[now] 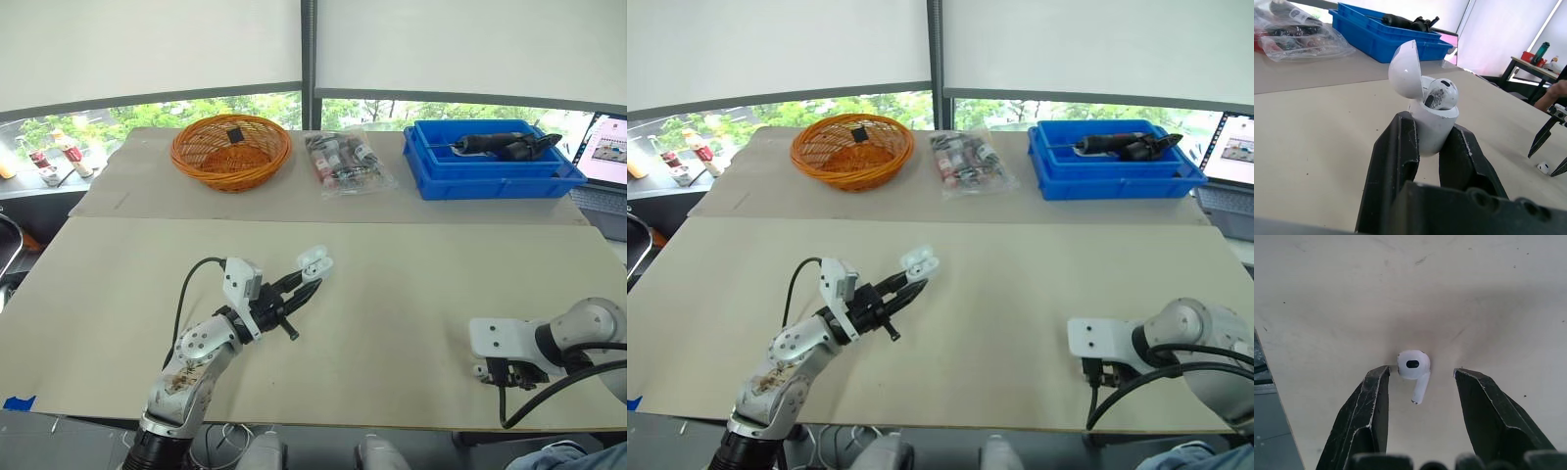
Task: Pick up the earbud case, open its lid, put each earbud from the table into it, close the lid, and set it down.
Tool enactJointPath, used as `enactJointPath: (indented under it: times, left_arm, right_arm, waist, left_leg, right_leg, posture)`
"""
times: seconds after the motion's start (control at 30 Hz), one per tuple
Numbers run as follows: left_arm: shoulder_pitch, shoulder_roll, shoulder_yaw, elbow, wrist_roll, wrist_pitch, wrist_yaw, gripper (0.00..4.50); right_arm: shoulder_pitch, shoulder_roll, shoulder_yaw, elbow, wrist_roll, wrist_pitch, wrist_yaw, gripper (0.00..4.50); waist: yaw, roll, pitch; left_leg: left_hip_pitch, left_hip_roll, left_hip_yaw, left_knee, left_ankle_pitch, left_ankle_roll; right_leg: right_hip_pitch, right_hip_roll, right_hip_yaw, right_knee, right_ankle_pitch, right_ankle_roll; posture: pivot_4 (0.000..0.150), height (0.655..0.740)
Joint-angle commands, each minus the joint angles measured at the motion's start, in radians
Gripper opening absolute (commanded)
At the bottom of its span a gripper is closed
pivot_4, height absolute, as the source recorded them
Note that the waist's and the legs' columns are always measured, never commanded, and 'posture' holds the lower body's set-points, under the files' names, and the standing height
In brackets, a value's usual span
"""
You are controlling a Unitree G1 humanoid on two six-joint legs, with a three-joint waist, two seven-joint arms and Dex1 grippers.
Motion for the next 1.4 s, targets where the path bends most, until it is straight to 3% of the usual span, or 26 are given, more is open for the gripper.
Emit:
enactJointPath:
  times: [0.03,0.4,0.63,0.93,1.17,1.4]
  left_arm:
    - [-0.016,-0.006,0.001,-0.015,0.0,-0.015,0.001,0.56]
    - [-0.013,-0.006,0.003,-0.017,0.001,-0.017,-0.001,0.56]
    - [-0.013,-0.006,0.001,-0.016,0.003,-0.018,-0.002,0.56]
    - [-0.023,-0.013,-0.001,-0.003,0.004,-0.024,-0.006,0.56]
    - [-0.052,-0.021,0.006,0.008,-0.018,-0.034,-0.032,0.56]
    - [-0.1,-0.024,0.006,0.02,-0.034,-0.021,-0.055,0.56]
  right_arm:
    - [-0.025,0.013,0.023,0.014,0.019,0.003,0.025,2.37]
    - [-0.107,0.044,0.075,0.049,0.021,-0.001,0.086,2.37]
    - [-0.111,0.048,0.07,0.007,0.031,0.029,0.091,0.34]
    - [-0.158,0.048,0.001,-0.035,0.098,0.045,0.071,0.34]
    - [-0.396,0.299,-0.119,-0.077,0.342,0.204,-0.061,0.34]
    - [-0.424,0.763,-0.22,-0.169,0.494,0.123,-0.414,0.34]
  waist:
    - [0.0,0.0,0.0]
    - [-0.005,0.0,0.0]
    - [-0.007,0.0,0.0]
    - [-0.006,0.0,0.0]
    - [-0.018,0.0,0.0]
    - [-0.014,-0.001,0.0]
  left_leg:
    - [0.0,0.0,0.0,0.0,0.0,0.0]
    - [0.0,0.0,0.0,0.0,0.0,0.0]
    - [0.0,0.0,0.0,0.0,0.0,0.0]
    - [0.0,0.0,0.0,0.0,0.0,0.0]
    - [0.0,0.0,-0.001,-0.001,0.0,0.0]
    - [-0.003,-0.001,-0.002,0.0,0.0,0.0]
  right_leg:
    - [0.0,0.0,0.0,0.0,0.0,0.0]
    - [0.0,0.0,0.0,0.0,0.0,0.0]
    - [0.0,0.0,0.0,0.0,0.0,0.0]
    - [0.0,0.0,0.0,0.0,0.0,0.0]
    - [-0.001,0.001,-0.001,0.001,0.0,0.0]
    - [-0.003,-0.001,-0.001,0.002,0.0,0.001]
  posture:
    - [0.15,0.74]
    - [0.15,0.74]
    - [0.15,0.74]
    - [0.15,0.74]
    - [0.15,0.74]
    - [0.15,0.74]
